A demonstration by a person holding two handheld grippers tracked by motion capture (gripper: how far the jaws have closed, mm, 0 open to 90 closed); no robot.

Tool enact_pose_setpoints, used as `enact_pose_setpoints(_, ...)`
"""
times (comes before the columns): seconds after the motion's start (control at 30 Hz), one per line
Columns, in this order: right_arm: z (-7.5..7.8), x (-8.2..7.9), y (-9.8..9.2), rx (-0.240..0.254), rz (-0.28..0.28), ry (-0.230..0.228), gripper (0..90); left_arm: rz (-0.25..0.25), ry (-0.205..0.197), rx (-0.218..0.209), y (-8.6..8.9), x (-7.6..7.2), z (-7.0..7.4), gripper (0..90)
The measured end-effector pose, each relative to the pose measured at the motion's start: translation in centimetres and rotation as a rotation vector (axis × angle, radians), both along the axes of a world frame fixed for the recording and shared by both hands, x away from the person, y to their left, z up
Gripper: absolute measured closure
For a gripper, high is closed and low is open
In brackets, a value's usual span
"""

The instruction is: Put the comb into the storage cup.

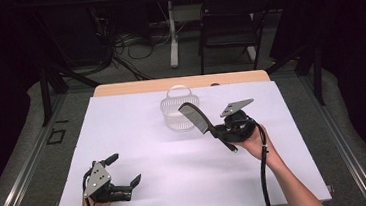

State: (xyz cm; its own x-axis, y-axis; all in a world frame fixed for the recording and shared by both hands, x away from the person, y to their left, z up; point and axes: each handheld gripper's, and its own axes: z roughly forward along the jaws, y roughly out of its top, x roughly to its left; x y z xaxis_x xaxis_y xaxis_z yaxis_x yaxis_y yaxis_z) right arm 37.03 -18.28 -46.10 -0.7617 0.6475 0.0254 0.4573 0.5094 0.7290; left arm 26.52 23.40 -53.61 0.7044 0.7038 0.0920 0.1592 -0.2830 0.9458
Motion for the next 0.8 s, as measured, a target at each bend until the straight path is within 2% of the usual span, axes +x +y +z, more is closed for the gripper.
enact_pose_setpoints(0.3,0.3,0.08,-0.51,0.023,-0.024,-0.038,72.8,-0.002,0.001,0.001,-0.07,0.0,0.04,0.1)
enact_pose_setpoints(0.8,0.15,0.3,-0.7,0.038,-0.044,-0.062,72.8,-0.003,0.0,-0.001,-0.07,0.0,0.09,0.1)
